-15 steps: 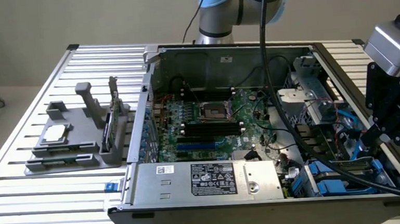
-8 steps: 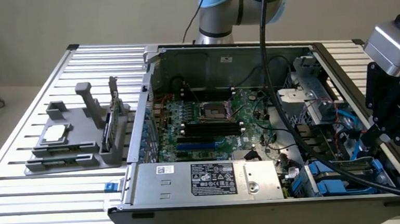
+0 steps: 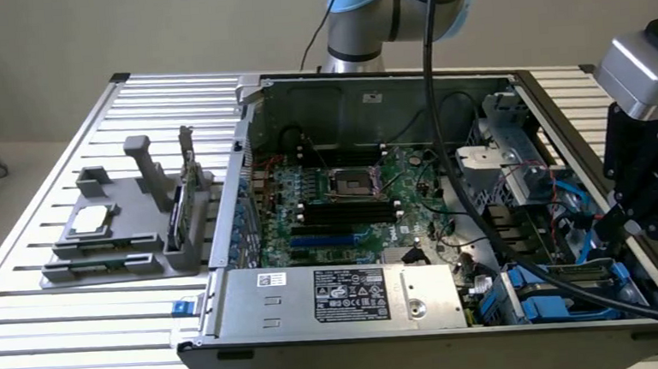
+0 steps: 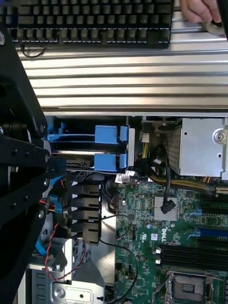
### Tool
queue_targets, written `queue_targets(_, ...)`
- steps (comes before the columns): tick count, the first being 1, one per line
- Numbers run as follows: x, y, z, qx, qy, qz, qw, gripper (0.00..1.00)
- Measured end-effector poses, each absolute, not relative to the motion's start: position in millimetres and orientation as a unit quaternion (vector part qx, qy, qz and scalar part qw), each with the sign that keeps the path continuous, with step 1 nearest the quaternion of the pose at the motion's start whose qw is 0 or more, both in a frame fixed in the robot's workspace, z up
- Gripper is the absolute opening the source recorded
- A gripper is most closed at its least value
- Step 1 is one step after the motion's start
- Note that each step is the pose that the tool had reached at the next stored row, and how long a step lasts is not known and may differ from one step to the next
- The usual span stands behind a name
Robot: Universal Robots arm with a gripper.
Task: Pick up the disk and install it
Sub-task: 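Insert the first disk wire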
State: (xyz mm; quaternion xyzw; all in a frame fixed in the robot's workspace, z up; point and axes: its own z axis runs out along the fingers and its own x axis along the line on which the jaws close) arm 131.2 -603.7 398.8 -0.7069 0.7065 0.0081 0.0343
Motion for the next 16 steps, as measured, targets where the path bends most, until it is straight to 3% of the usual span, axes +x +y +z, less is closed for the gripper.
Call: queue_targets(16,131.2,-603.7,398.9,-0.599,0.8,0.003,0.035,0.11)
